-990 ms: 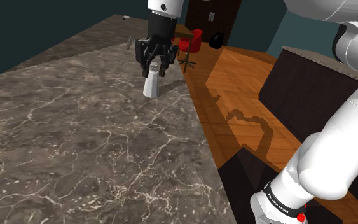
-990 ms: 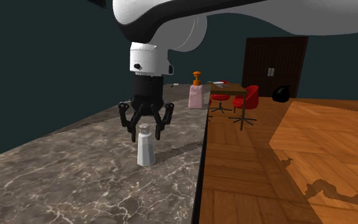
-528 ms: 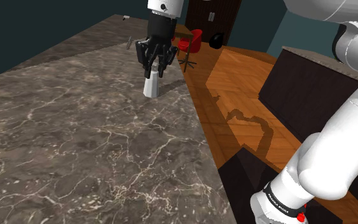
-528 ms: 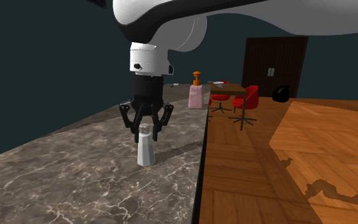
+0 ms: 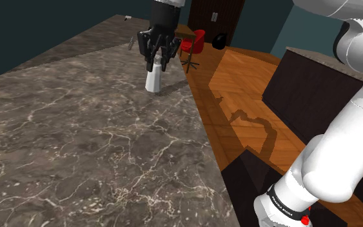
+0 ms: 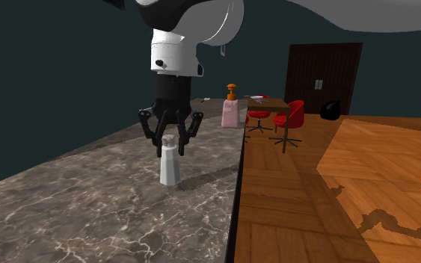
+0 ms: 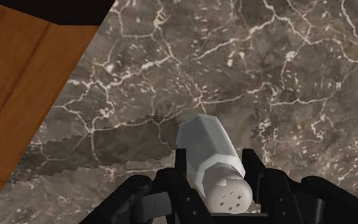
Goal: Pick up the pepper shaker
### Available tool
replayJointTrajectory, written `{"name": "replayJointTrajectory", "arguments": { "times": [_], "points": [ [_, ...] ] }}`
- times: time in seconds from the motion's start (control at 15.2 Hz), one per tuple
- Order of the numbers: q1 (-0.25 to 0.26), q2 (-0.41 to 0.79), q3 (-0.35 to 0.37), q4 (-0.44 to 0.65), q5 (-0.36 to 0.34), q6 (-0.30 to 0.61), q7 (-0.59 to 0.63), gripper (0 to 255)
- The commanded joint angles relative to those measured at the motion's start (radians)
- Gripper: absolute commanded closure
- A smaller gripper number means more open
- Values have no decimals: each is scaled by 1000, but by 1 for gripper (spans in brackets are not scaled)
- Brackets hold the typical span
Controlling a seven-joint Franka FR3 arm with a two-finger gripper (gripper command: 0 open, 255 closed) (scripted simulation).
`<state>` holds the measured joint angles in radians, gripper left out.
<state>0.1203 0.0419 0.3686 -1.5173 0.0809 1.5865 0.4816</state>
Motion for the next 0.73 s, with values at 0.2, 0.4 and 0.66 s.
{"name": "replayJointTrajectory", "arguments": {
  "times": [0.2,0.4,0.66],
  "points": [
    [3,22,2,96,-8,-75,10,255],
    [7,43,5,164,-16,-123,19,255],
    [11,60,7,216,-22,-158,26,255]
  ]
}}
